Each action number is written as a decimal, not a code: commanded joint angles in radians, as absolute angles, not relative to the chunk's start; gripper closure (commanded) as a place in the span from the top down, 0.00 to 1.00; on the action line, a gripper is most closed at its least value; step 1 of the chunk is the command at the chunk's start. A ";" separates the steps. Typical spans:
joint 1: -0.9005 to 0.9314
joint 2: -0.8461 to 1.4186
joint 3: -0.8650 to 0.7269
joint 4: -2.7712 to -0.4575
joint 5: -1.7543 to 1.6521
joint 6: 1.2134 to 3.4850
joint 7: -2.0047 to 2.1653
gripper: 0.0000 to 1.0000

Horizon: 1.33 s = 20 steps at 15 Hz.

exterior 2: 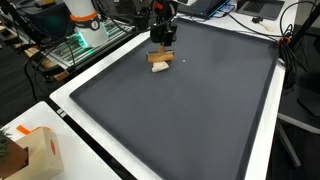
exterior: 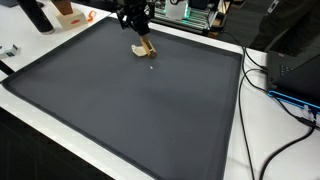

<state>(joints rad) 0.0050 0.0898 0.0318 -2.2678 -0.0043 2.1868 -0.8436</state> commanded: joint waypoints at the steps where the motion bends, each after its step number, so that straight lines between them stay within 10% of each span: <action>1: -0.003 0.107 0.036 -2.279 0.037 2.147 -0.884 0.21; 20: -0.004 -0.066 0.013 -2.316 0.024 2.101 -0.883 0.21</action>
<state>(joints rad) 0.0001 0.0135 0.0229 -2.2837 0.0229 2.1276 -0.8672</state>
